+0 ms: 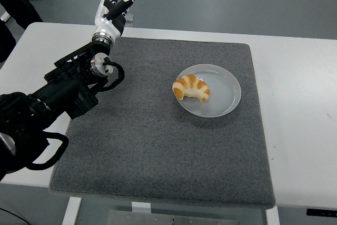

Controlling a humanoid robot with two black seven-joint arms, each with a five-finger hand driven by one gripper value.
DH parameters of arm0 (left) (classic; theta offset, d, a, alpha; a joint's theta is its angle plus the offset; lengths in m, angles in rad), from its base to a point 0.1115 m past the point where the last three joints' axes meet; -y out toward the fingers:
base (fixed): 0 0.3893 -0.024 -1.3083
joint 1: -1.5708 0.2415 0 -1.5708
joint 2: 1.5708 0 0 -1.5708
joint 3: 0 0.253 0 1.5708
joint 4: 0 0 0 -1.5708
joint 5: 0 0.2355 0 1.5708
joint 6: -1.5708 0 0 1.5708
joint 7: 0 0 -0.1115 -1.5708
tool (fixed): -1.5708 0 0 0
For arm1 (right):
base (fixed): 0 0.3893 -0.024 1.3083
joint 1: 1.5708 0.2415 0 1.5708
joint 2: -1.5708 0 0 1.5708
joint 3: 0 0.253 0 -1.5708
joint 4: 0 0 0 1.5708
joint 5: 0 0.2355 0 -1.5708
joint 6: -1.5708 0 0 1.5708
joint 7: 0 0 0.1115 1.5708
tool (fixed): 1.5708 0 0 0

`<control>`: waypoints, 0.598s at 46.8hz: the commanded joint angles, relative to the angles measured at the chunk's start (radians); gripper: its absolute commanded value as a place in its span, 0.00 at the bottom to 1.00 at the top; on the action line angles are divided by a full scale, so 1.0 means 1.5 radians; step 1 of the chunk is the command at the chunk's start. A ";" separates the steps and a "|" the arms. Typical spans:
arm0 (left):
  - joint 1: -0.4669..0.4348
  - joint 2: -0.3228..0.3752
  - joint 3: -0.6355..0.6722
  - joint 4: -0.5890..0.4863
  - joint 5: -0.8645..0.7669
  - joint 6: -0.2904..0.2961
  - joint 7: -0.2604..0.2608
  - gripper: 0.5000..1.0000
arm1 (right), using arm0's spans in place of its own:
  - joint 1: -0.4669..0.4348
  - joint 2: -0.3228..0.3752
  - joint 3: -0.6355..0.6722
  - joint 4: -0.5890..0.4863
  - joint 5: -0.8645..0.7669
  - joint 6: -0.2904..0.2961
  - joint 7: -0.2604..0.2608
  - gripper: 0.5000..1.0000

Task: Place the bread on the plate

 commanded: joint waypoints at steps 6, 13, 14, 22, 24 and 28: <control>0.045 0.055 -0.061 -0.083 -0.001 0.002 0.001 1.00 | 0.000 0.000 0.000 -0.001 0.001 0.000 -0.001 0.90; 0.077 0.118 -0.070 -0.174 -0.004 0.005 0.003 1.00 | 0.000 0.000 0.000 -0.001 0.001 0.000 -0.001 0.90; 0.079 0.124 -0.070 -0.182 -0.005 0.005 0.004 1.00 | 0.000 0.000 0.000 -0.001 0.001 0.000 -0.001 0.90; 0.100 0.148 -0.071 -0.198 -0.005 0.018 0.004 1.00 | 0.000 0.000 0.000 0.000 0.001 0.000 -0.001 0.90; 0.102 0.152 -0.072 -0.198 -0.005 0.018 0.003 1.00 | 0.000 0.000 0.000 -0.001 0.001 0.000 0.000 0.90; 0.104 0.156 -0.072 -0.198 -0.005 0.018 0.003 1.00 | 0.000 0.000 0.000 -0.001 0.001 0.000 -0.001 0.90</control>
